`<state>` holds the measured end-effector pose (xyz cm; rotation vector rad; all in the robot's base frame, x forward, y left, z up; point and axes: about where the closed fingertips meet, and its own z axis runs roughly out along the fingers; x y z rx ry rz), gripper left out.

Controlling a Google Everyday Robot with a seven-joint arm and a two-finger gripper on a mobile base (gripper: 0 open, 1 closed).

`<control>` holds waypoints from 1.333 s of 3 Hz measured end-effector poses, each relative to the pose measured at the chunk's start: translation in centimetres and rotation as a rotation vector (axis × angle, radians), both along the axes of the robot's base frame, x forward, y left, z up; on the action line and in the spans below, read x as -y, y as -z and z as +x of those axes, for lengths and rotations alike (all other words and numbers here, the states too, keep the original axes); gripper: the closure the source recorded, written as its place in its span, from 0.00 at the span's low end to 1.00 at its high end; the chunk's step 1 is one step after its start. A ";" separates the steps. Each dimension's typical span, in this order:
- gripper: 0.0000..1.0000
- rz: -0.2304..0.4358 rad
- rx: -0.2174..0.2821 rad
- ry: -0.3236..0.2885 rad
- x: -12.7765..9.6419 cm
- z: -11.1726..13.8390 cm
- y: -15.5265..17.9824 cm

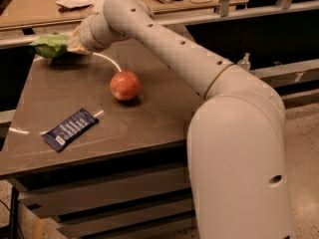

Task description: Move green rice chip bag near apple

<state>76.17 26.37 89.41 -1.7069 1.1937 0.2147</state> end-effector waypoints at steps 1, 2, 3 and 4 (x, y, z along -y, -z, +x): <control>1.00 0.027 0.007 -0.001 0.6 0.2 -1.1; 1.00 0.045 0.008 -0.003 2.6 0.7 -3.3; 1.00 0.046 -0.014 0.016 5.3 0.9 -4.4; 1.00 0.054 -0.047 0.041 8.0 0.7 -4.6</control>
Offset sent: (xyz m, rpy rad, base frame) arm 0.0142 -0.0588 0.0690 0.0646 -0.0126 0.0001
